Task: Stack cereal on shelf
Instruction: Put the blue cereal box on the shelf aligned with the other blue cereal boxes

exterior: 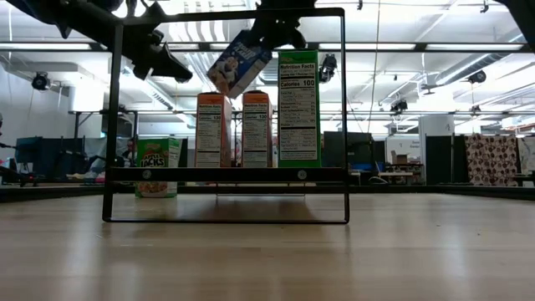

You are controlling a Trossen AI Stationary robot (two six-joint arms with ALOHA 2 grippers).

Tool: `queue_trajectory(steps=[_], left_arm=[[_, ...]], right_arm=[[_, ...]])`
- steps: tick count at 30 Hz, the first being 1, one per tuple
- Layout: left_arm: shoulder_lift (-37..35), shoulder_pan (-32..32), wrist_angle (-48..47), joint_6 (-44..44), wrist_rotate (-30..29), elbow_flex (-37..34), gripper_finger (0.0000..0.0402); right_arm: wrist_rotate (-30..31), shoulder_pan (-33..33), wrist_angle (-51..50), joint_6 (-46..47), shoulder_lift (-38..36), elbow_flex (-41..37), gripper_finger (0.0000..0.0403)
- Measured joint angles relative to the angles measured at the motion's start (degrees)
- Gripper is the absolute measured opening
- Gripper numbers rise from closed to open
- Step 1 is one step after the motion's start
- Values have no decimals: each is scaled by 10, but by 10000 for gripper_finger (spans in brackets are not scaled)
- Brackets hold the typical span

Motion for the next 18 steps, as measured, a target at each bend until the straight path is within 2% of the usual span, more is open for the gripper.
queue_trajectory(steps=[18], left_arm=[[2,0,4,30,2,0,0]], right_arm=[[5,0,4,-44,68,0,144]])
